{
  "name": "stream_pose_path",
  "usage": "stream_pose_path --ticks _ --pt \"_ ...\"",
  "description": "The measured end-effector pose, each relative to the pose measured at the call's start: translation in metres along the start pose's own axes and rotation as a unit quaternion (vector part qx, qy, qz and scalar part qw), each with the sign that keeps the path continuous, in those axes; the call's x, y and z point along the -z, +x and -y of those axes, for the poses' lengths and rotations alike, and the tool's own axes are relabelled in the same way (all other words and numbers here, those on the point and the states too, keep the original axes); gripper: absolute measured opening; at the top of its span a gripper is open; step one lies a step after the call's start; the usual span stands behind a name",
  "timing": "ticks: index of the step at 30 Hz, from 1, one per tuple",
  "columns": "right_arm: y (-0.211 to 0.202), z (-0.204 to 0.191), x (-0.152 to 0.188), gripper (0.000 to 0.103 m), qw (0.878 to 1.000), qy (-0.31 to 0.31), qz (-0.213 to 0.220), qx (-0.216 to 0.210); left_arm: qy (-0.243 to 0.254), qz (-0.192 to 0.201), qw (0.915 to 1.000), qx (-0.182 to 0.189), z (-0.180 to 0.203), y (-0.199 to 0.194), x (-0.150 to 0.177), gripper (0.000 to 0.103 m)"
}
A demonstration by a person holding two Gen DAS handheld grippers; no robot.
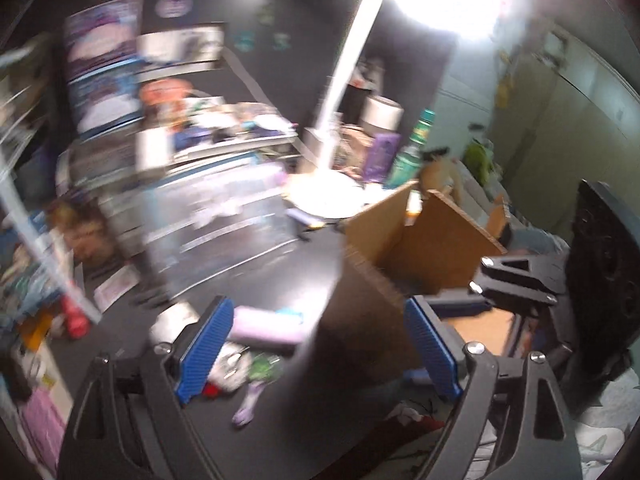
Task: Organize objects
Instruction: 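Move the right gripper back over the desk to the purple-white strap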
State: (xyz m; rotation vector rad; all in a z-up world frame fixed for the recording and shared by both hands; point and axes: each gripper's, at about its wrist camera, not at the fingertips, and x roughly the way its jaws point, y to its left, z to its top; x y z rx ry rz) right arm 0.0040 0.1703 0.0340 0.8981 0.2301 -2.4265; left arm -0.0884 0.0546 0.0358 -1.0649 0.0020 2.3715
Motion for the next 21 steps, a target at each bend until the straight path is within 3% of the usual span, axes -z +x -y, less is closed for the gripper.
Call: stream_pose_path --ticks 7,12,14,18,21 --pt "0.058 -0.072 0.002 0.038 0.993 -0.025 -0.029 -0.108 -0.059 0.033 0.9962 -0.055 -0.058 -0.016 0.063 0.089" --pt "0.107 -0.089 0.025 0.038 0.986 0.004 -0.07 -0.148 -0.109 0.03 0.9915 -0.064 -0.091 -0.012 0.116 0.089" --pt "0.125 -0.086 0.036 0.038 0.987 0.019 -0.08 -0.139 -0.12 0.027 0.9901 -0.068 -0.096 -0.009 0.13 0.089" --pt "0.154 -0.08 0.053 0.038 0.996 -0.018 -0.07 -0.055 -0.142 0.009 0.9863 -0.084 -0.104 0.004 0.154 0.089" --pt "0.171 -0.073 0.056 0.042 0.996 -0.027 -0.072 -0.039 -0.15 0.001 0.9862 -0.071 -0.105 0.011 0.164 0.089"
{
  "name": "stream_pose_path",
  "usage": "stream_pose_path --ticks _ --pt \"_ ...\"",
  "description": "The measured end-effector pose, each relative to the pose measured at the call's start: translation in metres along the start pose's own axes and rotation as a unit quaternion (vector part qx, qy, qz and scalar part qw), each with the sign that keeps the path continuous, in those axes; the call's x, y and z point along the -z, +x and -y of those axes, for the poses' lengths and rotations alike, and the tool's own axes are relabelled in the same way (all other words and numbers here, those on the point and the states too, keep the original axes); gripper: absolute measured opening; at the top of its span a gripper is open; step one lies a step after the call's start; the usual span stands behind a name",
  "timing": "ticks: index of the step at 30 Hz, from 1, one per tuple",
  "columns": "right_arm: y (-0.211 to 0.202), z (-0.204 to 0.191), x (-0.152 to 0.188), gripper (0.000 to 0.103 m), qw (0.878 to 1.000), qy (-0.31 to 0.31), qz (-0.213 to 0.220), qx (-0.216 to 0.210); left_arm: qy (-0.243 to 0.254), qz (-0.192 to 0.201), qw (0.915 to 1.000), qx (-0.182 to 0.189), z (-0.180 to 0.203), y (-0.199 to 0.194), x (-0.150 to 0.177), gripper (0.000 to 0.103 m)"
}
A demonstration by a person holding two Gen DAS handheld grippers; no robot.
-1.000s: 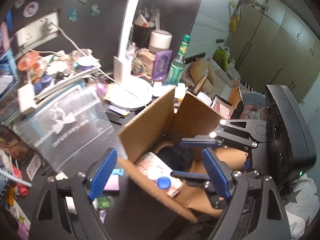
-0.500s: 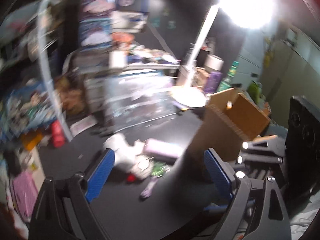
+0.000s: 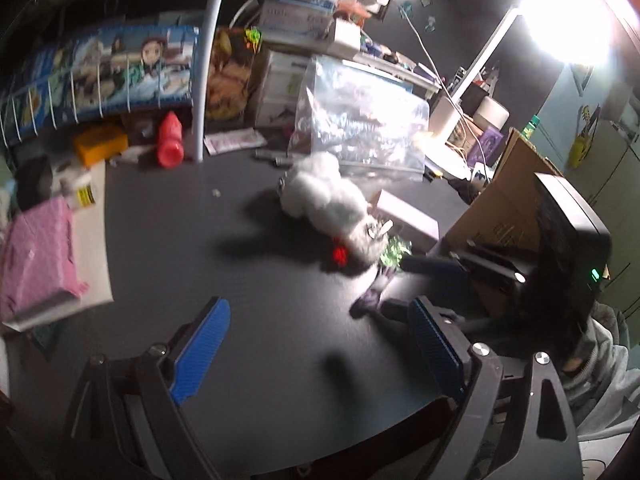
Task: Organize objects
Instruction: 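Move the right gripper back over the desk to the purple-white strap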
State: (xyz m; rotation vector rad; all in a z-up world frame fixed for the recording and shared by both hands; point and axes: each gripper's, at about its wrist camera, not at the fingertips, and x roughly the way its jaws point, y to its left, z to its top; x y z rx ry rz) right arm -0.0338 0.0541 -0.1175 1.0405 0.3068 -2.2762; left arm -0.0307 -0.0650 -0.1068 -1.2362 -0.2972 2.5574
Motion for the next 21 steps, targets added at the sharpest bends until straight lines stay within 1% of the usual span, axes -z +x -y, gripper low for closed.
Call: stream_pose_path --ticks 1,3,4,7,10,14,17,21 --pt "0.004 0.002 0.001 0.048 1.0 0.002 -0.002 -0.001 -0.001 -0.001 1.0 0.0 0.0 0.001 0.001 0.089" --pt "0.011 0.009 0.001 0.056 1.0 0.01 -0.008 -0.003 -0.002 -0.004 1.0 -0.002 -0.001 0.003 0.001 0.089" --pt "0.016 0.01 0.001 0.057 1.0 0.011 -0.011 -0.004 -0.002 -0.004 1.0 -0.004 0.0 0.003 0.001 0.089" --pt "0.026 0.018 -0.001 0.06 1.0 0.015 -0.023 -0.007 0.0 -0.002 1.0 -0.003 -0.001 0.002 0.0 0.089" --pt "0.028 0.022 -0.001 0.063 0.999 0.024 -0.03 -0.013 0.002 -0.002 1.0 -0.008 -0.002 0.001 -0.002 0.089" --pt "0.026 0.025 -0.001 0.063 0.998 0.04 -0.048 -0.019 0.002 -0.002 0.9999 -0.013 -0.003 0.0 -0.003 0.089" --pt "0.023 0.025 0.002 0.063 0.995 0.058 -0.065 -0.043 0.001 0.0 0.9999 -0.011 -0.003 -0.001 -0.003 0.089" --pt "0.021 0.022 0.007 0.063 0.995 0.065 -0.068 -0.029 -0.001 0.004 1.0 -0.003 -0.002 -0.003 -0.004 0.089"
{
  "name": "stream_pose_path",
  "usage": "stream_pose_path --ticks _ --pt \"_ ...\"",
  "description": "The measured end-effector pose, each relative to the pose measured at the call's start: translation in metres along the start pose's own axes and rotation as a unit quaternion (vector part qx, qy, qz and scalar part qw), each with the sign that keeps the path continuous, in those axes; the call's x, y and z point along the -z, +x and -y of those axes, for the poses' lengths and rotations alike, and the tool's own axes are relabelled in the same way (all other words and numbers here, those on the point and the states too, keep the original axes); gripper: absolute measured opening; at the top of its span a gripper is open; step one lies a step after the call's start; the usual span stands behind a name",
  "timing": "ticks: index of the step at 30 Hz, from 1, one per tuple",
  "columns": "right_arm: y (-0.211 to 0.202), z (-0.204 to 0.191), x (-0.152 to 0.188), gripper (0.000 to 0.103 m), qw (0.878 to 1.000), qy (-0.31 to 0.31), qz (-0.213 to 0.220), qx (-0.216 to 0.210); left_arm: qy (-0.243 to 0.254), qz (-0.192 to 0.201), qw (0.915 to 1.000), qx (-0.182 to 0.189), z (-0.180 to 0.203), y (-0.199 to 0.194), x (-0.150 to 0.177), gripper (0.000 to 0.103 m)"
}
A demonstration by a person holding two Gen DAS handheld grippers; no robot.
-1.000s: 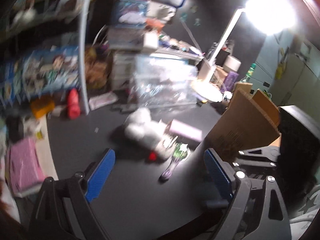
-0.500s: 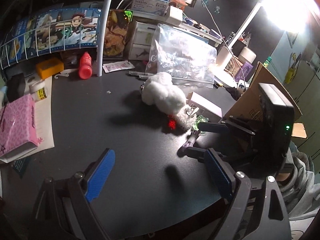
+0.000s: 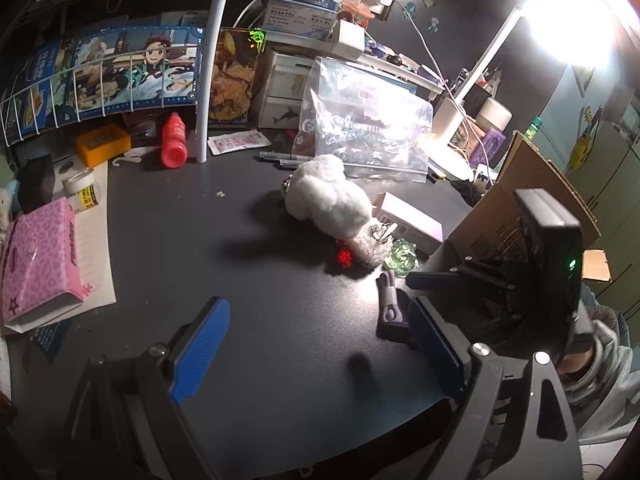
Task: Organize objects
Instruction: 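Move the right gripper back over the desk to the purple-white strap, then close the right gripper on the purple-white strap and lift it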
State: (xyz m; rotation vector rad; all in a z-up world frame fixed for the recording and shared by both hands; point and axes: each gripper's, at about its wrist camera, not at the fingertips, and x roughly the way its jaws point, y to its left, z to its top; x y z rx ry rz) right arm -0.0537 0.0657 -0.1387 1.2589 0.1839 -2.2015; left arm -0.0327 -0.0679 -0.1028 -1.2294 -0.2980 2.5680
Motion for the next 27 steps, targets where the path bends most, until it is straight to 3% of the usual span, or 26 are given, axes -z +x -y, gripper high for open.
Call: stream_pose_path --ticks 3,5,7,9,18,20,23,27 --pt "0.004 -0.003 0.001 0.062 1.0 -0.003 0.008 0.011 0.001 0.0 1.0 0.001 0.002 -0.001 -0.001 0.089" --pt "0.008 -0.005 0.002 0.05 1.0 -0.009 0.006 0.012 0.004 -0.001 1.0 -0.001 0.003 -0.001 -0.001 0.089" --pt "0.007 -0.007 0.003 0.02 1.0 -0.021 0.004 0.014 0.007 -0.002 1.0 0.003 0.004 -0.002 0.0 0.089" --pt "0.006 -0.006 0.004 0.013 1.0 -0.027 -0.004 -0.001 0.011 0.0 0.9999 0.011 0.005 -0.004 0.001 0.089" --pt "0.001 -0.005 0.015 0.019 0.998 -0.053 -0.005 0.028 0.009 -0.005 0.9996 0.027 0.007 0.002 -0.002 0.089" --pt "0.001 -0.008 0.017 0.011 0.997 -0.064 -0.001 0.037 0.011 -0.01 0.9991 0.04 0.008 0.007 -0.003 0.089" --pt "0.0 -0.011 0.018 0.009 0.997 -0.071 0.0 0.031 0.02 -0.021 0.9984 0.048 0.013 0.014 -0.004 0.088" --pt "-0.016 -0.025 0.013 0.009 0.994 -0.097 0.032 0.026 0.018 -0.027 0.996 0.083 0.018 0.016 -0.012 0.074"
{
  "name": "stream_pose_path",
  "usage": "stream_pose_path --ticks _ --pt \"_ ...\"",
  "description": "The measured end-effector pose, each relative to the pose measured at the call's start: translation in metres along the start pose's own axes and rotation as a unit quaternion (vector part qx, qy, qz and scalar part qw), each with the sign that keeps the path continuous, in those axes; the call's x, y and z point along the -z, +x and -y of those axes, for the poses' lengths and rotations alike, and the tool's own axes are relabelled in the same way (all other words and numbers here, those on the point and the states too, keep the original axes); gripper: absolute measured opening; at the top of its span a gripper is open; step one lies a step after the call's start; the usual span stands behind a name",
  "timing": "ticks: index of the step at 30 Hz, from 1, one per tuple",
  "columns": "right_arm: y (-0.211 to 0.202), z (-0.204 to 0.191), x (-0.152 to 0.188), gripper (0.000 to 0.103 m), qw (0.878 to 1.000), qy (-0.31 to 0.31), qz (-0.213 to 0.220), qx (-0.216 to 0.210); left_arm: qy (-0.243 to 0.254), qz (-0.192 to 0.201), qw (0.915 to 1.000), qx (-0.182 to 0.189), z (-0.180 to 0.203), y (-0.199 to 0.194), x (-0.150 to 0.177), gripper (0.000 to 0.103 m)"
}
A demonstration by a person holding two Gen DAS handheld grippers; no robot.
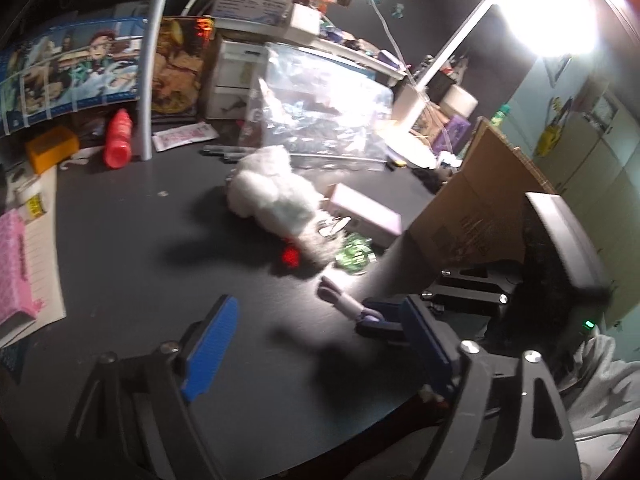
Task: Organize objects
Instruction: 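Close the right gripper on the purple-white strap and lift it, then carry the strap into the cardboard box and open the right gripper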
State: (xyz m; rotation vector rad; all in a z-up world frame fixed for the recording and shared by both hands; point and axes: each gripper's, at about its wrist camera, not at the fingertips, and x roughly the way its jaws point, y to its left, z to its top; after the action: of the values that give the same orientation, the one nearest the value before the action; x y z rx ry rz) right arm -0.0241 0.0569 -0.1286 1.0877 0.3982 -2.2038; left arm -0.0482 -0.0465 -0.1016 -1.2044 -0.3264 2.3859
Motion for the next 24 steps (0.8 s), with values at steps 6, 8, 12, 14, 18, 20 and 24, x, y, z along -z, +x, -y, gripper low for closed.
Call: stream_pose_path --ticks 6,8,12,14,18,20,24 --pt "-0.041 -0.021 -0.026 0.009 0.998 -0.035 0.06 -0.003 0.001 0.016 0.999 0.042 0.006 -0.013 -0.019 0.04" --pt "-0.052 -0.028 -0.032 0.009 0.996 -0.049 0.072 0.002 0.004 0.023 0.9985 0.049 0.01 -0.021 -0.025 0.036" --pt "-0.071 -0.035 -0.044 0.009 0.993 -0.062 0.094 0.02 0.011 0.037 0.9973 0.063 0.019 -0.034 -0.037 0.025" --pt "-0.079 -0.034 -0.049 0.009 0.992 -0.065 0.1 0.029 0.018 0.043 0.9969 0.064 0.026 -0.04 -0.044 0.023" --pt "-0.096 -0.033 -0.057 0.009 0.991 -0.065 0.109 0.048 0.038 0.048 0.9963 0.06 0.043 -0.047 -0.059 0.022" --pt "-0.104 -0.029 -0.059 0.009 0.99 -0.063 0.113 0.057 0.051 0.048 0.9958 0.059 0.055 -0.048 -0.069 0.022" --pt "-0.125 -0.017 -0.062 0.009 0.989 -0.054 0.119 0.074 0.075 0.043 0.9944 0.061 0.081 -0.044 -0.087 0.022"
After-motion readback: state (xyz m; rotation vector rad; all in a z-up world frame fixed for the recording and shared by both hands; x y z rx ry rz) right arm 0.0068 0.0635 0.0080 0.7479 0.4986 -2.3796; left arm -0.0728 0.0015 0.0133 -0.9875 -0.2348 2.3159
